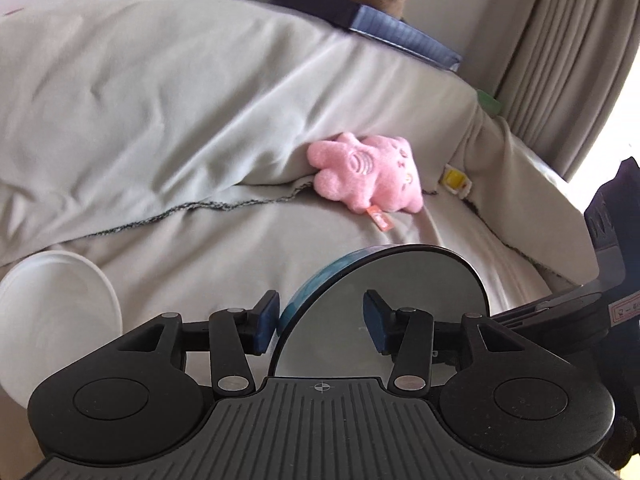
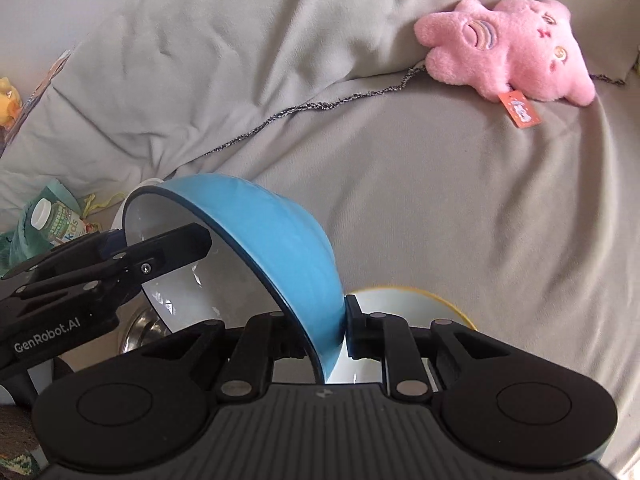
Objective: Organize plates and bowls
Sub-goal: 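Grasp the blue bowl's rim with both grippers and lift it, then lower the blue bowl into the yellow-rimmed bowl and open both grippers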
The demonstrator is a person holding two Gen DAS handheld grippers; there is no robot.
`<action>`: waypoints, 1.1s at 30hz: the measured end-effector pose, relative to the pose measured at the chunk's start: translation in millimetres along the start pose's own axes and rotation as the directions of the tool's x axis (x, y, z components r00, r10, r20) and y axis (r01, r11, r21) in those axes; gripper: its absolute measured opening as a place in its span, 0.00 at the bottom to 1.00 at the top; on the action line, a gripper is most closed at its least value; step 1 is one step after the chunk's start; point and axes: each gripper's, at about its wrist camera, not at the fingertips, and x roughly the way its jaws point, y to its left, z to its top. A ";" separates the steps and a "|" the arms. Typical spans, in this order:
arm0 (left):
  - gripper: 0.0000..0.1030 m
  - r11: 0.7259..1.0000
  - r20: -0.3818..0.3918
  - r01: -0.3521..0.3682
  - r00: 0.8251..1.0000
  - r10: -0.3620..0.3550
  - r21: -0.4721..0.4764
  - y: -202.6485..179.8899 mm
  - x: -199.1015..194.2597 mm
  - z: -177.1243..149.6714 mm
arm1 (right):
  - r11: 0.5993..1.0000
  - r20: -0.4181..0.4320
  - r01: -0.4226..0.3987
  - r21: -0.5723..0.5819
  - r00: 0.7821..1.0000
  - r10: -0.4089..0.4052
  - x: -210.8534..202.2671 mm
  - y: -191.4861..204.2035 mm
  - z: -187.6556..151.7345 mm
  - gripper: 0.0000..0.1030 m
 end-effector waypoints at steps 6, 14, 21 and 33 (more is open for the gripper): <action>0.50 0.998 -0.097 0.061 0.994 -0.058 0.023 -31.5 7.8 -21.1 | 1.000 -0.041 0.022 0.021 0.999 -0.021 -18.3 -28.0 -34.4 0.17; 0.41 0.998 -0.211 0.020 0.978 -0.007 0.059 -45.4 52.7 -49.9 | 0.996 -0.108 0.041 0.085 0.994 -0.031 10.0 -64.8 -57.0 0.17; 0.20 0.991 -0.124 -0.028 0.991 0.044 0.130 -52.2 46.7 -52.6 | 0.994 0.006 0.107 0.036 0.994 -0.107 11.6 -67.4 -47.4 0.19; 0.20 0.969 -0.108 -0.153 0.978 0.176 0.197 -60.0 45.4 -60.4 | 0.963 0.051 0.247 -0.104 0.969 -0.243 6.2 -46.9 -54.5 0.12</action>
